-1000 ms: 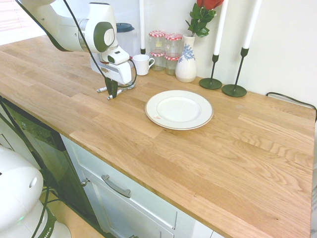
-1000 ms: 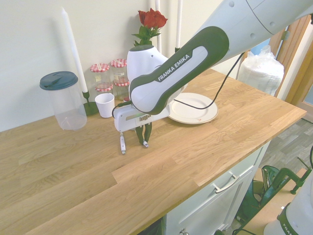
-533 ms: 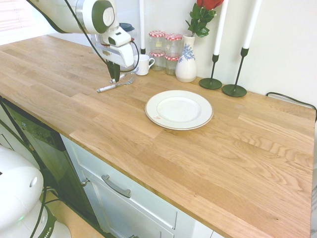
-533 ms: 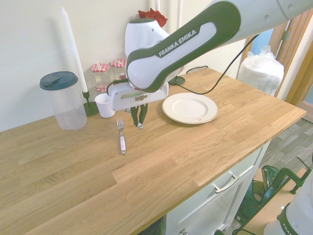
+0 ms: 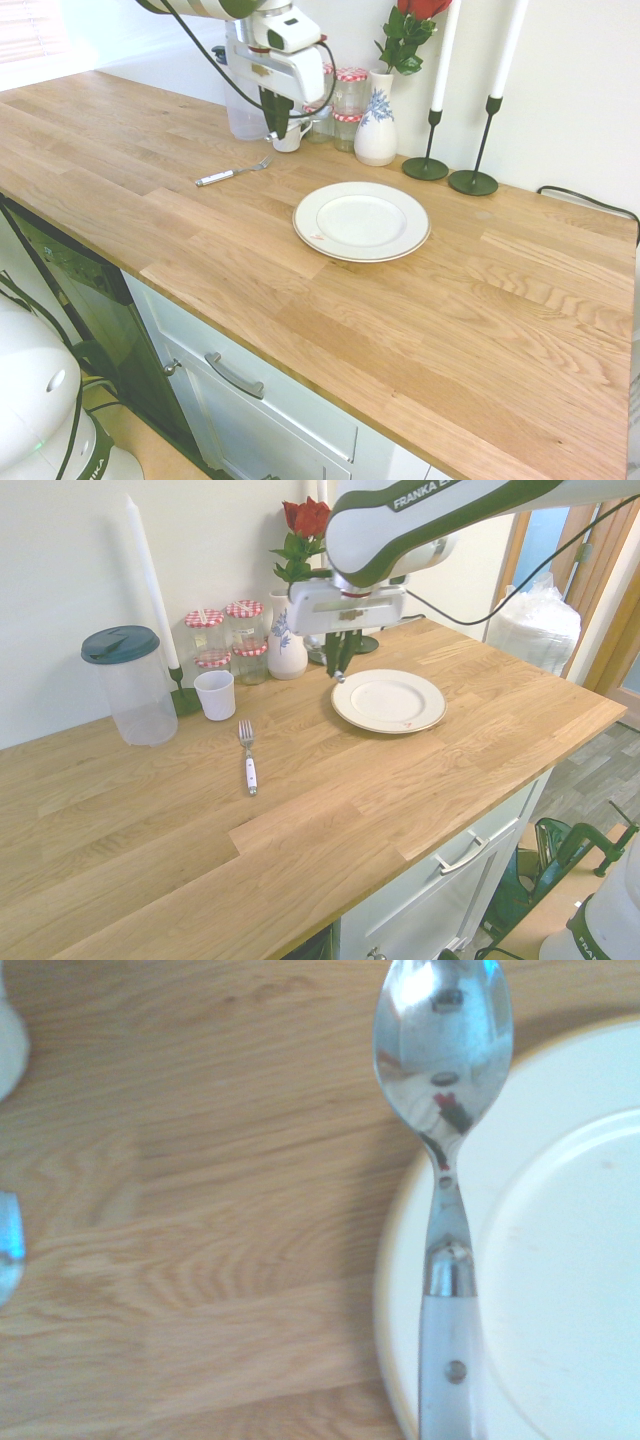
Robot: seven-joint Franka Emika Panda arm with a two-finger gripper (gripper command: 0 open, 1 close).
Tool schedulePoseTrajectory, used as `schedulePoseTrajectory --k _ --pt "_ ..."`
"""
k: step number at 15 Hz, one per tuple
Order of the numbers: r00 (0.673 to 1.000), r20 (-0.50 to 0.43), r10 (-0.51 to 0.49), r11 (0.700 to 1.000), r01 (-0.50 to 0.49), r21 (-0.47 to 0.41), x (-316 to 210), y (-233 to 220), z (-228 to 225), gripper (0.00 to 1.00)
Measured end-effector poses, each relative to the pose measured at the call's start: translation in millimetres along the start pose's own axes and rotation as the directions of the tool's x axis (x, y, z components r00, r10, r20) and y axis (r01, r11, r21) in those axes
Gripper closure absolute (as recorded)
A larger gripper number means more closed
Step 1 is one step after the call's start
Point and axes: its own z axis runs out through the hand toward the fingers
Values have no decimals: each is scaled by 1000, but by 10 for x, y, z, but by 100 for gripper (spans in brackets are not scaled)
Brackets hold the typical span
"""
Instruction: Put the spoon into the plate
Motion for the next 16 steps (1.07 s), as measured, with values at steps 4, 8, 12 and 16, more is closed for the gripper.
schedulePoseTrajectory --k 4,8,12,16 --pt "1000 4 14 1000 -14 -22 311 465 187 100" --pt "1000 -1 27 999 -27 -33 505 637 508 100" --pt "1000 -1 23 999 -23 -43 783 768 704 100" --pt "1000 7 14 998 -14 -57 893 741 818 100"
